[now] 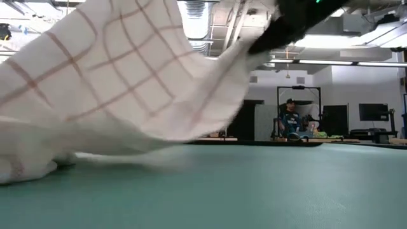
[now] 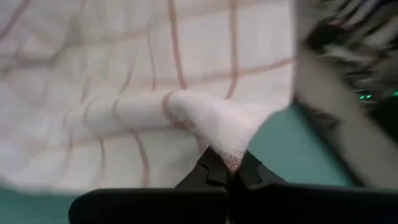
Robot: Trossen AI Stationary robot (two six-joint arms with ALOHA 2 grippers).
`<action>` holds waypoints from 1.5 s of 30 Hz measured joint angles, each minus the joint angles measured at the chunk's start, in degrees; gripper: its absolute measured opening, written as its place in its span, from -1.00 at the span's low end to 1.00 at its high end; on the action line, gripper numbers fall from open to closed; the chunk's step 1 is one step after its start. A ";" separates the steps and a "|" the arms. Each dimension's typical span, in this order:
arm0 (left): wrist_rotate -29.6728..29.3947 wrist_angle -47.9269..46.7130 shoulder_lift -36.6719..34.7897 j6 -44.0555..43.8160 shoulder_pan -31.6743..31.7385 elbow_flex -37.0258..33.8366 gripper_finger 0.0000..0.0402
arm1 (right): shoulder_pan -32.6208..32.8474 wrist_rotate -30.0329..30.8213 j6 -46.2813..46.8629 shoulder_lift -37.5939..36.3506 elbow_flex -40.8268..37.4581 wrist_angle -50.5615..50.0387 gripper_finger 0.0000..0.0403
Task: Roll towel into tight, uniform cylinder
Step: Fold the white towel
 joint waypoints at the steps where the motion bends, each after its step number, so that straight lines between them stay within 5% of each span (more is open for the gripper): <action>1: -0.02 0.00 0.02 0.37 1.02 0.00 -1.00 | 0.14 2.60 -0.02 -2.74 -0.02 -1.79 -0.97; 7: 0.34 3.60 0.00 6.45 7.81 0.00 -1.00 | -1.75 17.04 -11.41 -17.20 -0.04 -1.59 -0.97; 13: 7.52 22.10 -1.46 27.35 15.36 0.00 -1.00 | -9.00 17.99 -31.68 -25.10 -0.05 15.79 -0.97; 20: 21.60 47.04 -4.62 53.56 30.30 0.02 -1.00 | -19.70 8.78 -55.91 -25.73 3.86 40.18 -0.97; 26: 35.51 57.65 -6.56 66.85 40.93 0.00 -1.00 | -26.63 -0.88 -61.90 -22.15 14.91 40.98 -0.97; 31: 39.71 61.77 -9.16 74.66 42.92 0.00 -1.00 | -26.44 -2.51 -71.57 -18.54 24.60 39.11 -0.97; 35: 40.41 64.15 -12.09 72.23 42.38 0.00 -1.00 | -23.82 0.52 -73.69 -16.85 30.71 30.65 -0.97; 38: 42.39 60.33 -14.64 61.37 40.49 0.08 -1.00 | -19.99 5.65 -70.70 -16.54 33.34 20.86 -0.97; 45: 42.17 29.60 -18.24 34.12 33.47 0.04 -1.00 | -7.27 20.47 -55.93 -16.42 33.81 -0.22 -0.97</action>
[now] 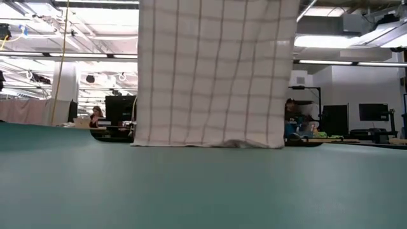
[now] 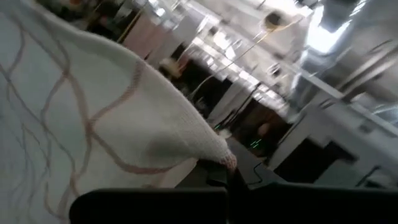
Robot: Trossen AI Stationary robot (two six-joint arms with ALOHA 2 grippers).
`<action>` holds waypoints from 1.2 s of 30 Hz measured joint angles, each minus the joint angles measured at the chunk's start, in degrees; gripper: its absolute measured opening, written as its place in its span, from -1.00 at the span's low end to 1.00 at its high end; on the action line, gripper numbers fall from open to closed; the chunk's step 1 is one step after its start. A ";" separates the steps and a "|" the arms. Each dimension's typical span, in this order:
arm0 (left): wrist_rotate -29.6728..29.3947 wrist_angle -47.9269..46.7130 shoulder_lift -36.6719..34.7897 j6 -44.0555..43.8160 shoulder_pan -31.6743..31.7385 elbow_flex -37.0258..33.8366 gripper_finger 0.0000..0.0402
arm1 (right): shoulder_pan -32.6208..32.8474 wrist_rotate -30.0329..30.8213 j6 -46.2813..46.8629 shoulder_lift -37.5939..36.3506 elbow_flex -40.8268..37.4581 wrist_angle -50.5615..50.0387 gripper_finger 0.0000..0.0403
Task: Roll towel into tight, uniform cylinder
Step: Fold the white towel
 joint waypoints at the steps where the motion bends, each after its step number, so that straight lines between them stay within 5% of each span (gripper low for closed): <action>1: 0.35 -5.06 -0.11 -5.76 -1.23 0.00 -1.00 | 2.16 2.06 3.07 0.07 0.00 -3.18 -0.97; 6: 4.33 -21.56 0.05 -32.62 -10.36 -3.96 -1.00 | 13.49 7.48 25.04 1.15 -0.04 -20.02 -0.97; 10: -7.43 -22.07 0.35 -37.52 -18.04 -13.87 -1.00 | 17.68 7.88 39.13 3.15 -0.04 -30.84 -0.97; 15: -21.86 -14.67 0.01 -25.70 -15.21 -26.78 -1.00 | 9.82 13.50 43.19 5.83 -0.07 -38.36 -0.97; 19: -22.41 3.54 0.12 -6.82 -6.01 -34.92 -1.00 | -4.80 16.44 40.05 7.95 -0.07 -38.15 -0.97; 22: -21.99 23.44 0.08 11.92 4.20 -37.76 -1.00 | -19.31 12.51 27.84 9.87 -0.02 -26.78 -0.97; 27: -13.06 59.31 1.23 34.53 21.80 -35.48 -1.00 | -38.77 -9.21 -0.76 15.19 -0.05 13.71 -0.97; 30: 0.45 70.70 1.02 33.61 28.69 -31.55 -1.00 | -45.26 -13.72 -18.45 20.16 4.01 41.18 -0.97; 32: 8.92 71.47 0.91 25.23 32.42 -27.35 -1.00 | -46.84 -14.47 -25.52 23.12 8.79 47.80 -0.97; 36: 23.23 68.05 1.08 10.73 36.14 -19.78 -1.00 | -45.19 -14.88 -25.32 24.94 16.40 39.30 -0.97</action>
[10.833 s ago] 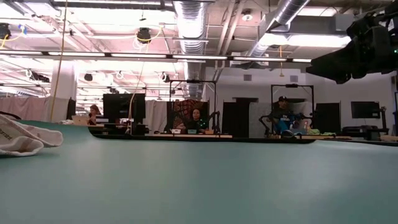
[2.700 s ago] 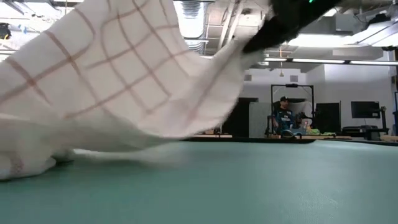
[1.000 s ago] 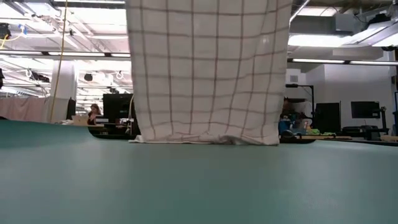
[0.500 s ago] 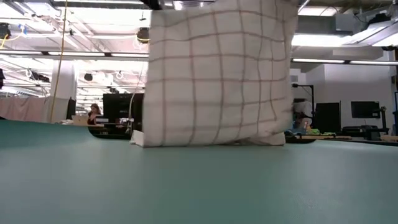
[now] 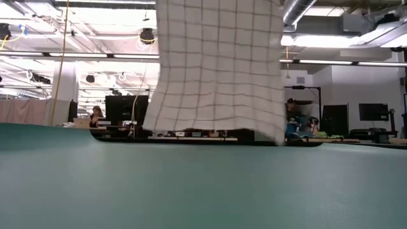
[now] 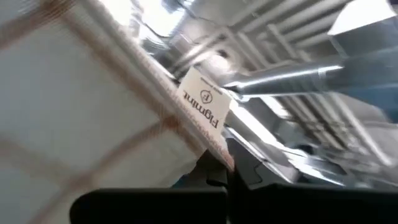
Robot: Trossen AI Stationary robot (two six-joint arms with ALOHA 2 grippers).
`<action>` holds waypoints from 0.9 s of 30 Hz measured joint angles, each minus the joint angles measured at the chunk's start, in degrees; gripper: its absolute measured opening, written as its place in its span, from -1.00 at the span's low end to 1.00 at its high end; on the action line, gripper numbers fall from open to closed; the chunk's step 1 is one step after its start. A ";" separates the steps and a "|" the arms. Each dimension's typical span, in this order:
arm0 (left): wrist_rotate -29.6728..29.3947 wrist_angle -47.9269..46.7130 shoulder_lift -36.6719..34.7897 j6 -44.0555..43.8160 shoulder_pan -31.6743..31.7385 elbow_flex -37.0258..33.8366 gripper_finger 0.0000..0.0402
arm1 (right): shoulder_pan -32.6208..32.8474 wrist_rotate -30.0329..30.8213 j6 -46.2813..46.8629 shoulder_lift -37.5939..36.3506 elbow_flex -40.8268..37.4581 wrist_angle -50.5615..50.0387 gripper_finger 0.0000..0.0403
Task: Roll towel into tight, uniform cylinder
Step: Fold the white towel
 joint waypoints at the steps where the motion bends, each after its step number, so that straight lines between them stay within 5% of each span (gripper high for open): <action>1: 1.50 -2.62 -0.19 -0.30 0.07 1.19 -1.00 | 0.96 -0.05 1.95 -0.11 1.23 -2.96 -0.97; 6: -3.38 -23.97 -0.72 9.36 -1.13 4.76 -1.00 | 4.48 -0.76 8.56 -1.49 1.96 -10.47 -0.97; 11: -5.34 -47.10 -1.06 5.16 -2.27 4.73 -1.00 | 7.06 2.50 17.91 -3.91 -1.71 -24.53 -0.97; 16: -10.61 -61.86 -1.27 -0.17 -3.24 2.84 -1.00 | 7.51 -1.22 34.75 -6.93 -8.19 -41.56 -0.97; 19: -15.71 -67.07 -2.22 -0.48 -3.95 0.49 -1.00 | 8.15 -4.80 41.17 -8.28 -13.50 -47.90 -0.97; 23: -23.52 -62.85 -5.16 0.62 -1.41 -6.03 -1.00 | 4.50 -5.83 38.66 -8.42 -21.13 -43.54 -0.97; 27: -14.92 -58.75 -8.79 -1.51 1.92 -13.26 -1.00 | 2.23 -7.01 42.26 -7.91 -24.48 -42.91 -0.97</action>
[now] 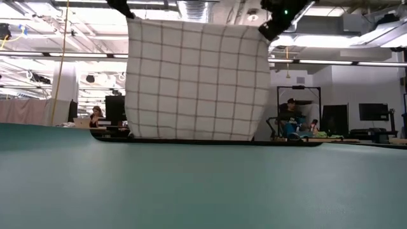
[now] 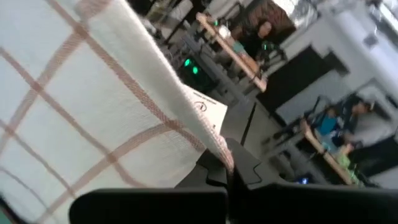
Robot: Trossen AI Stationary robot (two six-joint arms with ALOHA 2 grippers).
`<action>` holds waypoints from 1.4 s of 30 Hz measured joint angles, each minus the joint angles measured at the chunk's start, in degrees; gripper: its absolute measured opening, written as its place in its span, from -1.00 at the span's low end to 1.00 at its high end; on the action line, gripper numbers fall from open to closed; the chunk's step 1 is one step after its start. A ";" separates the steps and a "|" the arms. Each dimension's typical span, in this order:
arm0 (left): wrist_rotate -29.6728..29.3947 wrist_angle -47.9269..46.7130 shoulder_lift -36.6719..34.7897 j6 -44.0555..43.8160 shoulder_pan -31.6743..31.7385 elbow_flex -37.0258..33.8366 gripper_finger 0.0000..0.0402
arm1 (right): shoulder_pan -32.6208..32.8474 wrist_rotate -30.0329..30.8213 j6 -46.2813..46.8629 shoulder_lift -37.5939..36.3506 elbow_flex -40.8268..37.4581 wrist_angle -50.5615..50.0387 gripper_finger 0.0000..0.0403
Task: Roll towel into tight, uniform cylinder
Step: Fold the white towel
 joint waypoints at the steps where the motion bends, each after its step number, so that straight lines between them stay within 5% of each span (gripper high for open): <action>1: 2.59 1.22 -0.93 -0.28 0.22 -2.05 -1.00 | -0.24 0.30 0.13 -0.10 -0.44 0.30 -0.97; 6: 4.53 5.74 -5.45 -2.48 0.36 -14.69 -1.00 | 0.15 -0.09 0.92 -1.40 -0.58 -0.99 -0.97; 12: 6.41 8.60 -15.66 -8.38 -2.90 -29.15 -1.00 | 6.29 -1.44 14.36 -7.46 -0.57 -18.29 -0.97; 23: 10.04 11.11 -42.24 -33.46 -19.30 -44.52 -1.00 | 35.12 3.41 54.63 -13.63 -0.53 -48.05 -0.97; 33: 14.50 14.07 -60.19 -49.30 -28.77 -59.33 -1.00 | 70.00 23.65 95.38 -4.57 -5.40 -60.55 -0.97; 37: 17.86 19.50 -62.63 -51.71 -29.72 -63.47 -1.00 | 75.37 26.69 105.72 1.30 -7.34 -60.94 -0.97; 42: 16.55 27.52 -58.14 -43.82 -30.02 -64.38 -1.00 | 75.82 27.97 113.24 7.16 -7.65 -63.37 -0.97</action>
